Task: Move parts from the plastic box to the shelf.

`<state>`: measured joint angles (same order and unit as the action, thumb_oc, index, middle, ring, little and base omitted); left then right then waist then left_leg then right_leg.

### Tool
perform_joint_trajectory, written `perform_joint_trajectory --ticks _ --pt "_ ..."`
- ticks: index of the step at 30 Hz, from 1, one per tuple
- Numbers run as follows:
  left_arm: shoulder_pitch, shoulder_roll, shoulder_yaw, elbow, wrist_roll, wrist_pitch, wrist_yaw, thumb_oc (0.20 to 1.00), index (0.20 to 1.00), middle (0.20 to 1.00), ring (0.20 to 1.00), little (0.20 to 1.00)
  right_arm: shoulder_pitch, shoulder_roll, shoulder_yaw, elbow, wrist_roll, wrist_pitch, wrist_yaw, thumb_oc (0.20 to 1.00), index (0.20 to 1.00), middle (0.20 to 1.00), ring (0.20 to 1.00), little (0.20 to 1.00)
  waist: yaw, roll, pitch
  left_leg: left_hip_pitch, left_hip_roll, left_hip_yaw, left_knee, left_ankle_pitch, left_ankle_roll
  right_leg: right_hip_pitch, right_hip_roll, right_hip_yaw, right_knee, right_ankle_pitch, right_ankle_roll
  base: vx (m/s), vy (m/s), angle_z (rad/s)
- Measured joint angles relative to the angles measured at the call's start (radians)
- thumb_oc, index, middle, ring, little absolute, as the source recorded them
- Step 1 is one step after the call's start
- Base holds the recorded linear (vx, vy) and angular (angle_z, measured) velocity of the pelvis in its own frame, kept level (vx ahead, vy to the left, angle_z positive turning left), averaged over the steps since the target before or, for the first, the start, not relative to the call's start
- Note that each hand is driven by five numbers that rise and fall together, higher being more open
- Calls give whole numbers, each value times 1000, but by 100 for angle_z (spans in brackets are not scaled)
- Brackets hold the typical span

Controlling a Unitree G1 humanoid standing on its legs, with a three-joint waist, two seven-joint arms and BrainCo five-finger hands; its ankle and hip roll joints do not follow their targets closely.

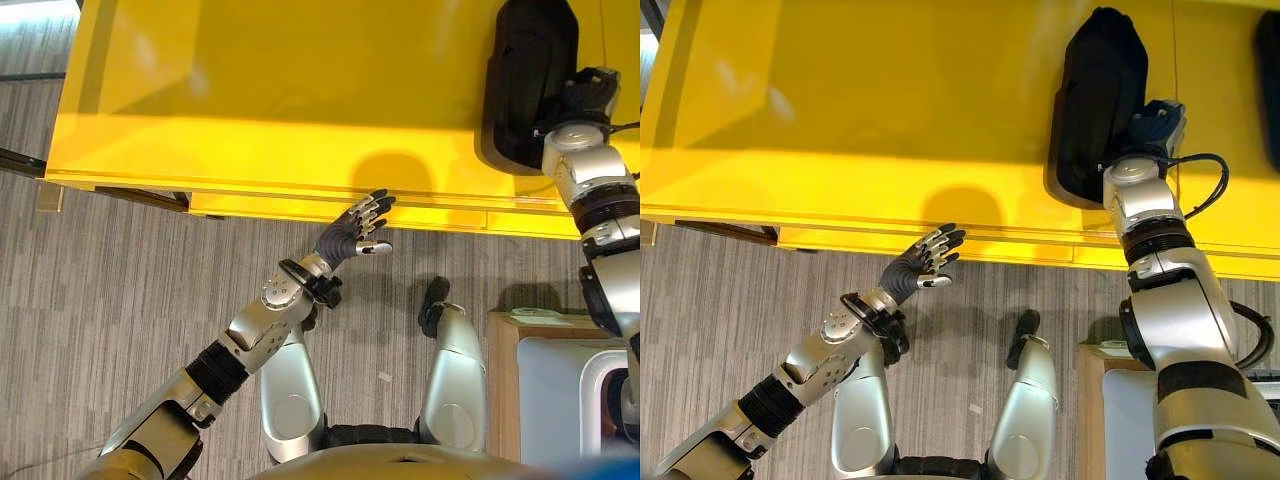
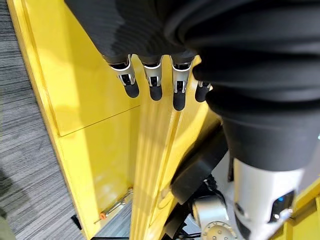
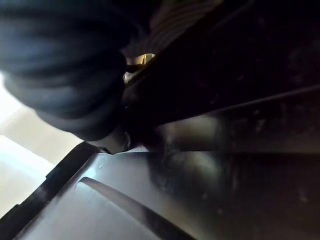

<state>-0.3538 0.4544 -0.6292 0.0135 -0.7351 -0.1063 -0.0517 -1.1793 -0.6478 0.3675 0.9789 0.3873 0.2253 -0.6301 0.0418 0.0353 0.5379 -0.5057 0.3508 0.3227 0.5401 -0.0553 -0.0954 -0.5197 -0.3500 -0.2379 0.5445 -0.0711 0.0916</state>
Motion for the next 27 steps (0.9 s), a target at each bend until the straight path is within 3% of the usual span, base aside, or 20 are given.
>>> perform_joint_trajectory --ticks 3,7,18,27 --pt "3 8 -20 -1 7 16 -89 1000 1000 1000 1000 1000 -2 0 7 0 -22 -1 -4 200 200 200 200 200 3 0 0 -2 0 2 0 -2 0 -2 -1 0 -4 0 0 9 17 -2" --pt "-35 23 -133 -2 18 77 -163 1000 1000 1000 1000 1000 -47 11 63 -6 -120 2 -37 200 200 200 200 200 -6 4 0 -21 0 20 6 -8 4 -38 -2 17 1 3 1 18 40 -9" --pt "-72 33 -154 0 14 93 -135 1000 1000 1000 1000 1000 -89 13 113 -9 -209 24 -61 200 200 200 200 200 2 23 2 -22 0 20 15 -7 7 -41 -6 17 18 4 4 3 2 0" --pt "-29 49 -154 -1 16 92 -132 1000 1000 1000 1000 1000 -138 10 114 -9 -256 32 -139 200 200 200 200 200 7 44 4 -37 -1 22 19 -8 7 -67 -10 23 37 -4 -2 3 -3 0"
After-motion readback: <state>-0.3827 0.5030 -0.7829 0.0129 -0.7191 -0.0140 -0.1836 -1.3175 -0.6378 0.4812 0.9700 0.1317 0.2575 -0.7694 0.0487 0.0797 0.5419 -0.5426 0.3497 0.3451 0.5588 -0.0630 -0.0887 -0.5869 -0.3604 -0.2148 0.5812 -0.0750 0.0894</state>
